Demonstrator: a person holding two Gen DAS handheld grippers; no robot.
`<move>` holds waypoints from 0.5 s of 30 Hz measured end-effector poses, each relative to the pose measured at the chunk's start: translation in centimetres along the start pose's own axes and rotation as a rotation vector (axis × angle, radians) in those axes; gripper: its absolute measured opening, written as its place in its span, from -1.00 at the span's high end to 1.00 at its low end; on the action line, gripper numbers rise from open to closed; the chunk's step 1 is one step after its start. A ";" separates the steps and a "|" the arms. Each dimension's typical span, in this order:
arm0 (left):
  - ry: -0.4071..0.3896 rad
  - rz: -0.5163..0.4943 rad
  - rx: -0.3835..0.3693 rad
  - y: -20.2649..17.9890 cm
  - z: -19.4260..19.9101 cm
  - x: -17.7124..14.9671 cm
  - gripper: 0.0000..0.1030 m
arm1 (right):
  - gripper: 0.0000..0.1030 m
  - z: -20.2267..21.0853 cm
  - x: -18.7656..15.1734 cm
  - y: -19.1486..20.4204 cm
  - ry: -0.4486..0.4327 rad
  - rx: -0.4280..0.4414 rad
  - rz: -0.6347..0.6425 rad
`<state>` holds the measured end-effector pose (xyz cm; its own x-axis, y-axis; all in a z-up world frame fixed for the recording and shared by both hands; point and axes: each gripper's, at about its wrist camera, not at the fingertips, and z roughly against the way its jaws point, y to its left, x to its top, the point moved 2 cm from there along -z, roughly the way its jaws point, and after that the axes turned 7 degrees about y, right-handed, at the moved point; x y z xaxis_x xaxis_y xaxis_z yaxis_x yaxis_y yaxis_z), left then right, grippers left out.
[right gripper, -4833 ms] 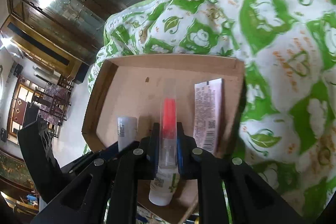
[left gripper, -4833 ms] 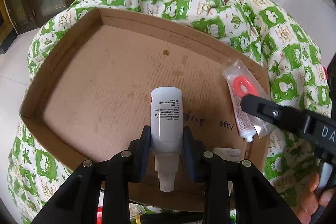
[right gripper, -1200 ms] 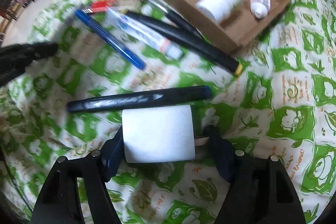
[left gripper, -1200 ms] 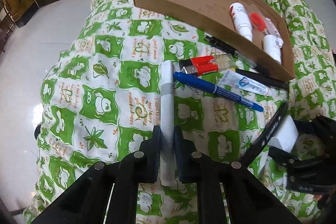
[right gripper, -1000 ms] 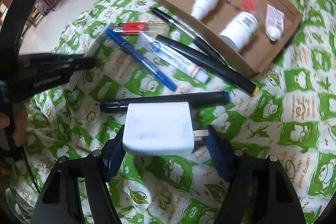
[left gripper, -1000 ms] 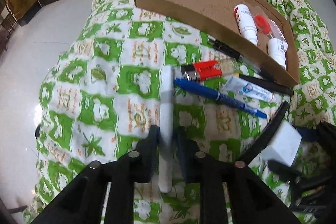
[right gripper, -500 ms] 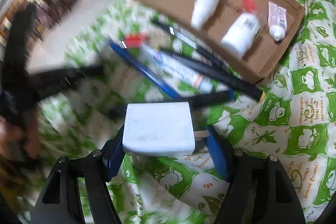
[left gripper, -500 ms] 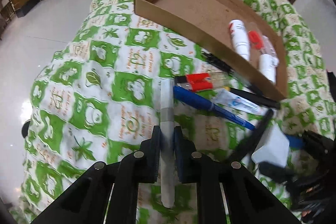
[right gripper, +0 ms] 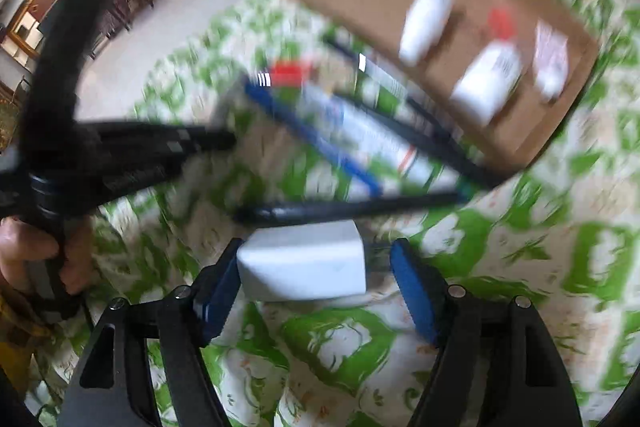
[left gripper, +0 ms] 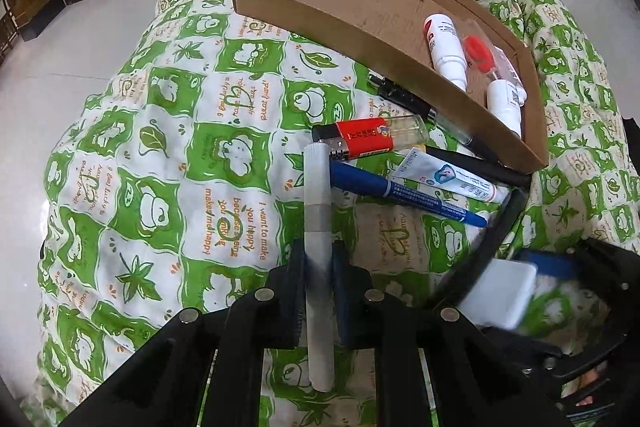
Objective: Organize rigid objects
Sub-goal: 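Carry the white marker and white charger block toward the tray with both grippers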
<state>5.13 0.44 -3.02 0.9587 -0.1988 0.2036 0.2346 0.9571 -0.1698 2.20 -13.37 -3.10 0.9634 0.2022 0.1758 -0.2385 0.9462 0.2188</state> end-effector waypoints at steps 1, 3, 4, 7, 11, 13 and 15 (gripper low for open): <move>0.001 0.000 0.001 0.0 -0.1 0.1 0.77 | -0.43 0.2 -0.4 0.1 -0.004 0.006 -0.006; 0.001 0.001 -0.001 0.1 -0.1 0.1 0.77 | -0.45 0.7 -0.3 -0.4 -0.025 0.042 -0.029; 0.000 0.002 -0.001 0.1 -0.1 -0.1 0.77 | -0.47 0.9 -0.2 -0.6 -0.031 0.063 -0.044; 0.001 -0.001 0.002 0.1 -0.1 -0.1 0.77 | -0.48 1.0 0.1 -1.3 -0.017 0.089 -0.086; 0.003 -0.002 0.003 0.1 -0.2 0.0 0.77 | -0.51 0.3 -0.1 -1.0 0.035 0.075 -0.067; 0.003 -0.002 0.002 0.1 -0.2 0.0 0.77 | -0.57 -0.4 -0.2 -0.2 0.056 0.046 -0.036; 0.004 -0.003 0.002 0.1 -0.2 0.0 0.77 | -0.60 -0.5 -0.3 0.3 0.062 0.029 -0.014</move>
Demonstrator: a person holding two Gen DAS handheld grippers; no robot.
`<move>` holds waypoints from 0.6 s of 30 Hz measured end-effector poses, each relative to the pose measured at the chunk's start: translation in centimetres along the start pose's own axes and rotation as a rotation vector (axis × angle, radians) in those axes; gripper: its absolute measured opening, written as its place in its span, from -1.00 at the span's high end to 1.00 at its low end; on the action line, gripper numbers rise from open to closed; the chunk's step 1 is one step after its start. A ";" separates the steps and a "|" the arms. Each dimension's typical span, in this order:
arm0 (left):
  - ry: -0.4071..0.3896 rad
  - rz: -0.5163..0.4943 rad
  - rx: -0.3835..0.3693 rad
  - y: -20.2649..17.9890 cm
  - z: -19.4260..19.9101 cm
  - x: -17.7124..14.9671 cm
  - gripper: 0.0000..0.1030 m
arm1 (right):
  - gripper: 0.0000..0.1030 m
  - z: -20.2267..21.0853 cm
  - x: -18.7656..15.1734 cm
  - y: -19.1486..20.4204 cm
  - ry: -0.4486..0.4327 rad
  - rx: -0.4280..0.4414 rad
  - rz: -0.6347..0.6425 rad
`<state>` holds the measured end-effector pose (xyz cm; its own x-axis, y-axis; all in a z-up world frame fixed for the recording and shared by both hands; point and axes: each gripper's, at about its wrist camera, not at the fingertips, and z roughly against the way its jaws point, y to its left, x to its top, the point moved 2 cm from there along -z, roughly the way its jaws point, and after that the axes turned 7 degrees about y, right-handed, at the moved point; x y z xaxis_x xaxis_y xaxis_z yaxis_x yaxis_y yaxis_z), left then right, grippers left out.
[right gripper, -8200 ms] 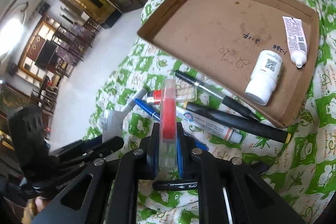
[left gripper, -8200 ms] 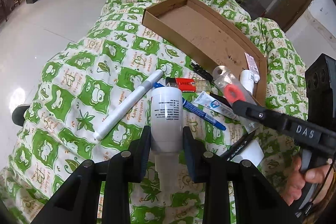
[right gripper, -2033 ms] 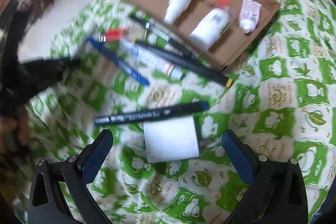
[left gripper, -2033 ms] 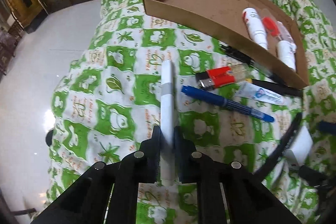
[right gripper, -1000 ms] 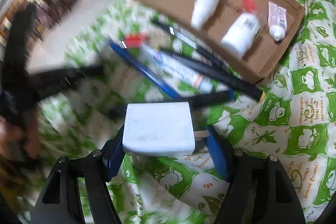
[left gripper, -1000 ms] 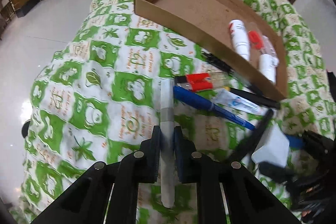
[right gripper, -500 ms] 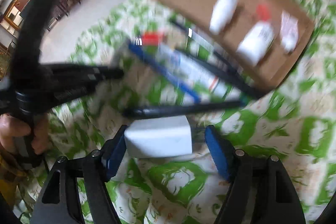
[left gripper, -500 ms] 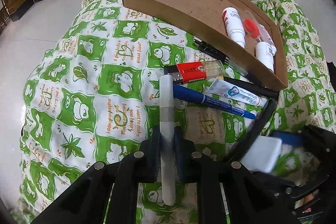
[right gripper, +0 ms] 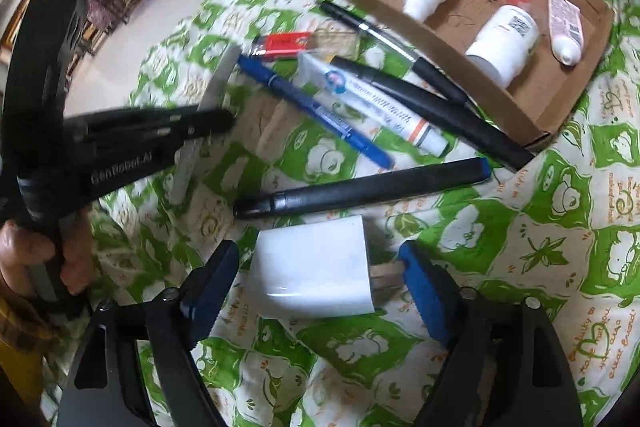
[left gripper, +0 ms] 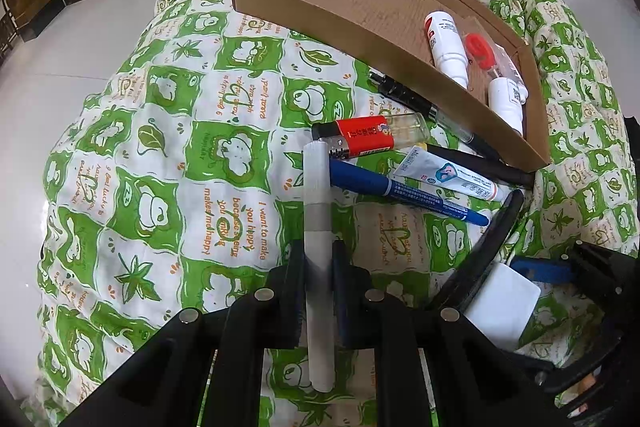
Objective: Organize rigid objects
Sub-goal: 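Carry the white marker and white charger block toward the tray with both grippers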
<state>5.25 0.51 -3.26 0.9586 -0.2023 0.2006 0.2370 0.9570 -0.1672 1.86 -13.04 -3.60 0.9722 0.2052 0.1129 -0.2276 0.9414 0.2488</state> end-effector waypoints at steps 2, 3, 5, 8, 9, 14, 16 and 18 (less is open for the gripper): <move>0.000 0.000 0.000 0.0 0.0 0.0 0.77 | -0.60 -0.2 -0.1 0.0 0.001 -0.015 0.008; -0.001 0.000 0.000 0.0 0.0 0.0 0.77 | -0.60 -0.2 -0.1 0.0 0.000 -0.029 0.008; -0.001 0.000 0.000 0.0 0.0 0.0 0.77 | -0.40 -0.6 -0.1 0.0 0.011 -0.070 0.016; -0.001 0.000 0.000 0.0 0.0 0.0 0.77 | -0.39 -0.7 0.0 -0.1 0.005 -0.072 0.022; -0.001 0.000 0.000 0.0 -0.1 0.0 0.77 | -0.39 -0.3 0.1 -0.3 -0.019 -0.061 0.012; -0.001 -0.002 0.001 0.0 -0.1 0.0 0.77 | -0.39 4.0 0.9 -1.7 -0.214 0.081 -0.049; -0.003 -0.004 0.003 -0.1 -0.1 -0.1 0.77 | -0.39 4.6 1.3 -2.2 -0.247 0.120 -0.080; -0.007 -0.009 0.005 -0.1 -0.1 -0.1 0.77 | -0.39 4.7 1.5 -2.7 -0.256 0.141 -0.106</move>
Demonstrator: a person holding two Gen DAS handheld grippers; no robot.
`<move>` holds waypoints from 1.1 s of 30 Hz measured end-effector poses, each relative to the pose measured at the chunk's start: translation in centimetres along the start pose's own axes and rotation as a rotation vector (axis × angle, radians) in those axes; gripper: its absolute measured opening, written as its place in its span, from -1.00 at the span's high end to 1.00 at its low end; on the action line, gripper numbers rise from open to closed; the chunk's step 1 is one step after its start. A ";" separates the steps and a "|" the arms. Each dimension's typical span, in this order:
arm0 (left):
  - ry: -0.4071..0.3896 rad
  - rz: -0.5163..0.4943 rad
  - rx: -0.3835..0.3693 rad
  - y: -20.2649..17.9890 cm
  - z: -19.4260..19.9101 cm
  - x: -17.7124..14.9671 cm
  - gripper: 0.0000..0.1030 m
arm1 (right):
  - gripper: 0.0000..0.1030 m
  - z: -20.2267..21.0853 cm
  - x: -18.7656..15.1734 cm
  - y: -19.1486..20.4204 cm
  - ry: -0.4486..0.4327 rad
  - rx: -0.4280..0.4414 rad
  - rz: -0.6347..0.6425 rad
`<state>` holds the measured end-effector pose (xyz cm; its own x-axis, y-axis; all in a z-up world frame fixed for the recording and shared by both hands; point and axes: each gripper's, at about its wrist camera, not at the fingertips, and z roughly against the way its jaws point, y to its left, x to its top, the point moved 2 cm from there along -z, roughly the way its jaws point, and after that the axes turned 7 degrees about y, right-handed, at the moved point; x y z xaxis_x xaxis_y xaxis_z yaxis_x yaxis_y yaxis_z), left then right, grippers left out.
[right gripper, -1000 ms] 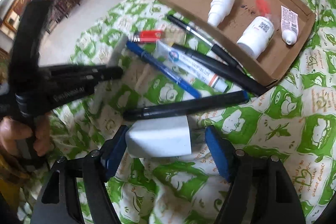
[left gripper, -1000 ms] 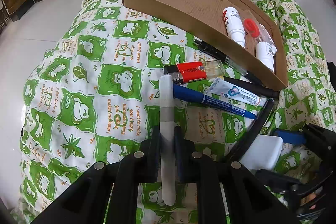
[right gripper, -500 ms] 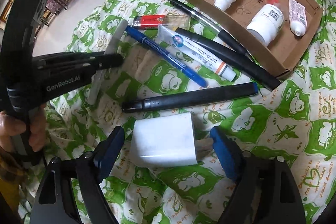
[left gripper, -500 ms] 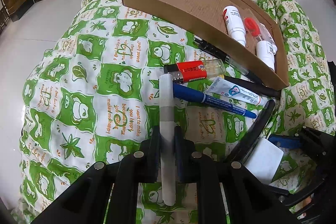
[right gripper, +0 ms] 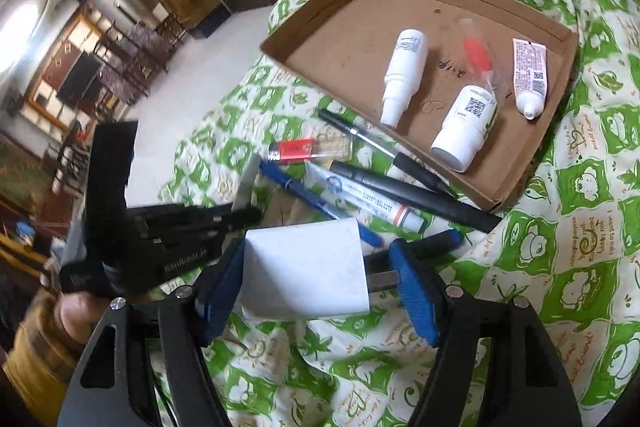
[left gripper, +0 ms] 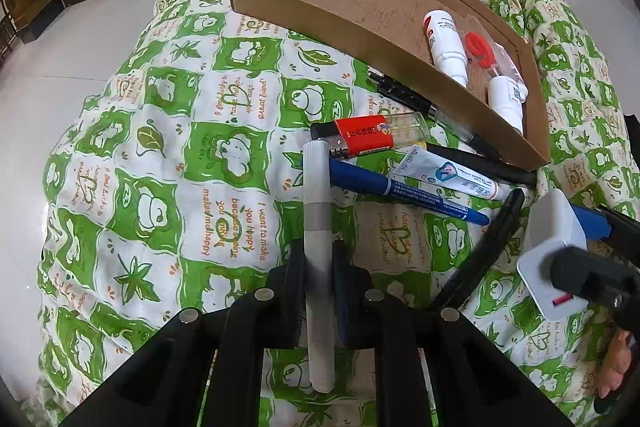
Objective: Organize rigid objects
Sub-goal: 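Carry the white marker and white charger block toward the tray with both grippers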
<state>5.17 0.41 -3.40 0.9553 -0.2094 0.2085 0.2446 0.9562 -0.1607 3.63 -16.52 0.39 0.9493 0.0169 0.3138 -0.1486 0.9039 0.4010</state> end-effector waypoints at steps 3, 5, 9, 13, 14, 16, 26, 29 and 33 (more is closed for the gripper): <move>-0.011 -0.018 0.014 -0.3 0.0 0.0 0.77 | -0.39 -0.6 0.3 -0.2 0.009 -0.035 -0.006; -0.018 -0.031 0.026 -0.5 0.1 0.0 0.77 | -0.39 -1.0 0.4 0.1 0.017 -0.037 -0.002; -0.022 -0.042 0.033 -0.7 0.1 0.0 0.77 | -0.39 -1.6 -0.1 0.2 0.029 -0.042 0.008; -0.026 -0.043 0.032 -0.7 0.1 0.2 0.78 | -0.39 -1.6 -0.2 0.0 0.028 -0.043 0.002; -0.027 -0.044 0.032 -0.7 0.1 0.2 0.78 | -0.39 -1.5 -0.2 0.0 0.024 -0.044 0.001; -0.029 -0.046 0.031 -0.8 0.2 0.1 0.78 | -0.39 -1.4 -0.2 0.0 0.017 -0.044 0.000; -0.054 -0.053 0.018 -0.9 0.9 0.1 0.78 | -0.39 -0.2 -0.1 -0.6 -0.024 -0.034 -0.023; -0.074 -0.045 -0.001 -0.8 1.4 0.1 0.78 | -0.39 0.3 0.0 -0.9 -0.041 -0.031 -0.035; -0.089 -0.030 -0.030 -0.7 2.0 0.2 0.78 | -0.39 0.6 0.2 -1.4 -0.056 -0.029 -0.053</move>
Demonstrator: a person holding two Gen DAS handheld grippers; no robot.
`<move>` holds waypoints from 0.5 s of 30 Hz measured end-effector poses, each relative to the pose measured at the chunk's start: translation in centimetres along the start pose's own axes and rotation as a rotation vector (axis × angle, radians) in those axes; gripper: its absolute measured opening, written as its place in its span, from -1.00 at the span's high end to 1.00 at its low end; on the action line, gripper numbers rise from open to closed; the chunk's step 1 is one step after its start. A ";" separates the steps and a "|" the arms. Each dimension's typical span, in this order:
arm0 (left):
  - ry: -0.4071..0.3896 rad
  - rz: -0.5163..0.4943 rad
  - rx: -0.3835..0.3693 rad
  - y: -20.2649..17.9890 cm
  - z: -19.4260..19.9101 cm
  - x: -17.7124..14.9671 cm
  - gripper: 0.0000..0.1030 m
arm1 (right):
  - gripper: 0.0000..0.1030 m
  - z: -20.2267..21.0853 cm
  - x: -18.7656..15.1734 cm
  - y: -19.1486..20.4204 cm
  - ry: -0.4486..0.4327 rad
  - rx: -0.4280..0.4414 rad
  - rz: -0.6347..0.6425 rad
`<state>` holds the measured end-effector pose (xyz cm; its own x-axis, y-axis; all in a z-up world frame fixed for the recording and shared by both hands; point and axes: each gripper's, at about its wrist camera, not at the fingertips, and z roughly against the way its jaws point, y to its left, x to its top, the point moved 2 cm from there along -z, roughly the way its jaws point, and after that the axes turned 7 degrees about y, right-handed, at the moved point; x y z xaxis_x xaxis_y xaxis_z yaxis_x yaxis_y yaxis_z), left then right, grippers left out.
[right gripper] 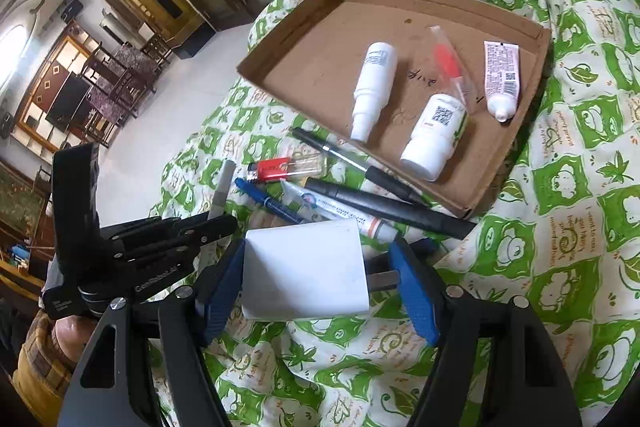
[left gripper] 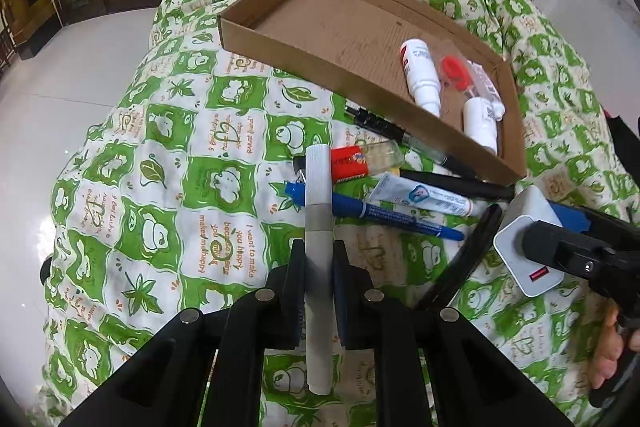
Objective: Organize rigid objects
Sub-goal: 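Carry the white marker and white charger block toward the tray with both grippers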
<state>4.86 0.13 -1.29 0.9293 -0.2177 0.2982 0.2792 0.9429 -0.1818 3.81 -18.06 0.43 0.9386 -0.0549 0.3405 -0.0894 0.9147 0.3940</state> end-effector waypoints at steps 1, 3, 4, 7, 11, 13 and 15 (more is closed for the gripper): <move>-0.001 0.003 -0.005 0.0 0.1 0.1 0.78 | -0.39 0.0 0.0 -0.1 -0.001 0.001 -0.004; -0.006 0.010 -0.013 0.1 0.4 0.3 0.78 | -0.39 0.1 0.1 -0.2 -0.003 0.002 -0.008; -0.008 0.012 -0.015 0.2 0.4 0.4 0.78 | -0.39 0.1 0.1 -0.3 -0.005 0.003 -0.010; -0.016 0.018 -0.009 0.1 0.7 1.1 0.78 | -0.39 0.2 0.3 -0.4 -0.009 0.005 -0.013; -0.028 0.025 -0.004 -0.2 1.1 2.2 0.78 | -0.39 0.4 0.5 -0.6 -0.017 0.008 -0.019; -0.037 0.021 -0.005 -0.7 1.5 3.0 0.78 | -0.39 0.5 0.5 -0.7 -0.021 0.009 -0.023; -0.044 0.012 -0.003 -1.2 1.8 3.7 0.78 | -0.39 0.6 0.6 -0.8 -0.024 0.012 -0.028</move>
<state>7.55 -1.36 1.72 0.9210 -0.1950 0.3372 0.2689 0.9446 -0.1883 4.27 -19.09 0.79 0.9326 -0.0904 0.3493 -0.0669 0.9080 0.4136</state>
